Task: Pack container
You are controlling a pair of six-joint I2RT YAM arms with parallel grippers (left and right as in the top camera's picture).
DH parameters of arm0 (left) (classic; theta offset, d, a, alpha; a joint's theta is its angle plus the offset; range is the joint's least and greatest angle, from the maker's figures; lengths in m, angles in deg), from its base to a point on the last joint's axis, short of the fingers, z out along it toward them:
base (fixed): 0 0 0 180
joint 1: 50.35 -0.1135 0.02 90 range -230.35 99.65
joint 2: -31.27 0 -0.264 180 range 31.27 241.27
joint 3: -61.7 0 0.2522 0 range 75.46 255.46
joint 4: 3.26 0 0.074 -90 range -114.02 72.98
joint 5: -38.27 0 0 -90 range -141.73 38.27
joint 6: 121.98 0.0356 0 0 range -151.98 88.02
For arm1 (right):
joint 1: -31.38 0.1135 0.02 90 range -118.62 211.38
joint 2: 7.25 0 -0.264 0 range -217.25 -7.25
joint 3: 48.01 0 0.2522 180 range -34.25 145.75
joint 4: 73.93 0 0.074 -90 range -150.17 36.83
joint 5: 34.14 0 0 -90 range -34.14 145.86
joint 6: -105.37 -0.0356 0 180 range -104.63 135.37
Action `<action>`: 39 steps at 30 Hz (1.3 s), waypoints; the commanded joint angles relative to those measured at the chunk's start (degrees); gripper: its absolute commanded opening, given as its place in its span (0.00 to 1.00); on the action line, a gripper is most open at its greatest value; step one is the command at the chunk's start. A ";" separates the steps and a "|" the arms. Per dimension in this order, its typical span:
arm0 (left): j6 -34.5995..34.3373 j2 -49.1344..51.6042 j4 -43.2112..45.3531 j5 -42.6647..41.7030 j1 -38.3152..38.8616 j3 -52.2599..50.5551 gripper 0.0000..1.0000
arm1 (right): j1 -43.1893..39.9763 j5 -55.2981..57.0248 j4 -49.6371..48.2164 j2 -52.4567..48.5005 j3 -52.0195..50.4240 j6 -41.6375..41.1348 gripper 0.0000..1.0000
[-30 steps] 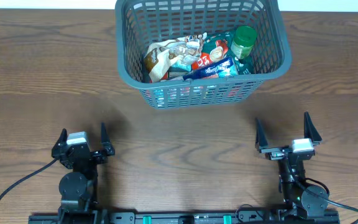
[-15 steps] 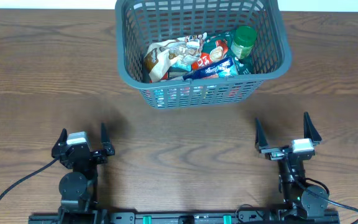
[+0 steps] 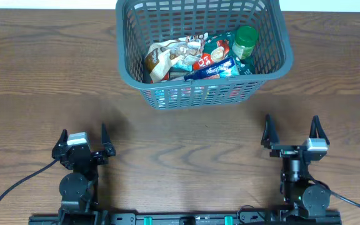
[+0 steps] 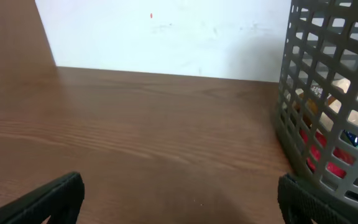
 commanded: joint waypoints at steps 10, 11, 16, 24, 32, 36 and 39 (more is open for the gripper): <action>0.37 0.17 -1.07 0.66 -0.35 -1.70 0.99 | -0.46 1.20 17.92 0.26 -0.17 -1.86 0.99; 0.37 0.17 -1.07 0.66 -0.35 -1.70 0.99 | -0.46 1.20 17.77 0.00 -0.13 -1.86 0.99; 0.37 0.17 -1.07 0.66 -0.35 -1.70 0.99 | -0.46 1.22 17.97 -0.11 -0.15 -1.86 0.99; 0.37 0.17 -1.09 0.66 -0.35 -1.70 0.99 | -0.46 1.22 17.97 -0.13 -0.15 -1.86 0.99; 0.37 0.17 -1.07 0.66 -0.35 -1.70 0.99 | -0.46 1.22 17.97 -0.13 -0.15 -1.86 0.99; 0.37 0.17 -1.09 0.66 -0.35 -1.70 0.99 | -0.46 1.20 17.97 -0.13 -0.15 -1.86 0.99; 0.37 0.17 -1.07 0.66 -0.35 -1.70 0.99 | -0.46 1.20 17.97 -0.13 -0.15 -1.86 0.99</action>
